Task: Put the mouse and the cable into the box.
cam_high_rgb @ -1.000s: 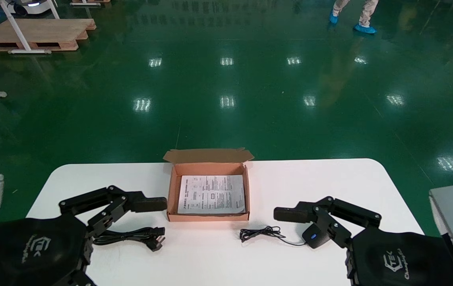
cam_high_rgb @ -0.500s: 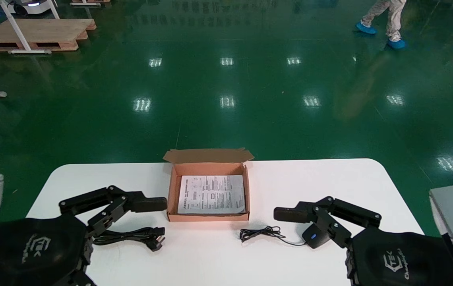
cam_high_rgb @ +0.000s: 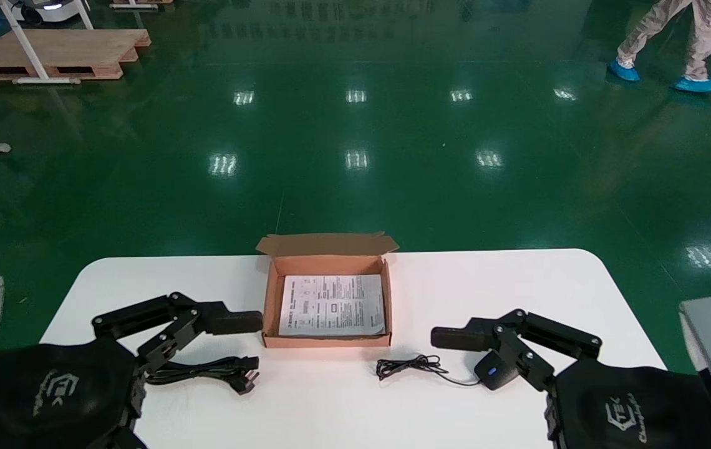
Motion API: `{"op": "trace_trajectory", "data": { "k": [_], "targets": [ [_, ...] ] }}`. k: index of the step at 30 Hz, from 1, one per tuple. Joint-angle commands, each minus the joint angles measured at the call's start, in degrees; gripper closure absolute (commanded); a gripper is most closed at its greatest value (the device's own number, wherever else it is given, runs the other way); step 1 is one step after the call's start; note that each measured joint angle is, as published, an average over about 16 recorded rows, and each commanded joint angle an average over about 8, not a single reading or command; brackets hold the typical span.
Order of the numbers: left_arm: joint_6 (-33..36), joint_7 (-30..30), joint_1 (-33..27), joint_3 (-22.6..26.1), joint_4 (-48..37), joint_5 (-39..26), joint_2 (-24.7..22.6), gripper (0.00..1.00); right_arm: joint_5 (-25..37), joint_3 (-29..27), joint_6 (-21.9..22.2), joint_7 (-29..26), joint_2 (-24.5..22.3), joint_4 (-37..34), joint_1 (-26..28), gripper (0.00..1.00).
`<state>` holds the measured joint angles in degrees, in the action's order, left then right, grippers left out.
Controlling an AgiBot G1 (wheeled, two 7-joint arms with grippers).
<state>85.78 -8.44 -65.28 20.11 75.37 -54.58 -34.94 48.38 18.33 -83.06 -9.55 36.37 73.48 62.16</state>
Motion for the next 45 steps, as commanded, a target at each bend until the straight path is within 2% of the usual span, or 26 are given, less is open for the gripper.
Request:
{"op": "trace_trajectory", "data": {
  "k": [1, 6, 9, 12, 14, 19, 23, 27, 36, 45],
  "targets": [
    [0.28, 0.21, -0.5, 0.63, 0.98, -2.43, 0.92, 0.0, 1.35, 0.49, 0.23, 0.39, 0.11, 0.37, 0.01, 0.0],
    [-1.59, 5.14, -8.35, 9.07, 2.04, -28.16, -3.12, 0.0, 14.21, 4.93, 6.76, 1.38, 3.73, -1.72, 1.89, 0.0],
    [-6.06, 4.45, -10.95, 13.02, 1.09, -42.25, -7.32, 0.0, 22.6, 8.0, 11.23, 0.53, 7.01, -4.17, 4.16, 0.0],
    [-10.79, 2.0, -12.19, 15.36, -0.08, -51.68, -10.77, 0.0, 28.1, 10.5, 14.4, -0.73, 10.04, -6.21, 6.48, 0.0],
    [-13.28, 0.0, -12.37, 16.19, -1.16, -55.62, -12.71, 0.0, 30.1, 11.65, 15.58, -1.49, 11.74, -7.5, 7.85, 0.0],
    [-15.15, -1.51, -12.29, 16.66, -2.47, -58.39, -14.4, 0.0, 31.38, 12.5, 16.24, -1.99, 13.17, -8.76, 9.03, 0.0],
    [-15.17, -1.6, -12.06, 16.57, -2.52, -58.7, -14.04, 0.0, 31.33, 12.41, 15.8, -2.35, 12.72, -8.61, 8.54, 0.0],
    [-18.38, -1.62, -11.16, 17.26, -3.79, -62.16, -15.27, 0.0, 31.1, 12.39, 15.96, -3.54, 12.22, -8.1, 7.85, 0.0],
    [-25.12, -0.78, -10.65, 19.86, -12.29, -70.07, -21.45, 0.0, 32.36, 12.38, 17.4, -7.06, 11.16, -6.87, 7.83, 0.0],
    [-26.63, -0.31, -11.06, 21.04, -17.77, -73.0, -23.37, 0.0, 32.33, 12.5, 17.0, -8.34, 10.0, -5.81, 6.87, 0.0]
  ]
}}
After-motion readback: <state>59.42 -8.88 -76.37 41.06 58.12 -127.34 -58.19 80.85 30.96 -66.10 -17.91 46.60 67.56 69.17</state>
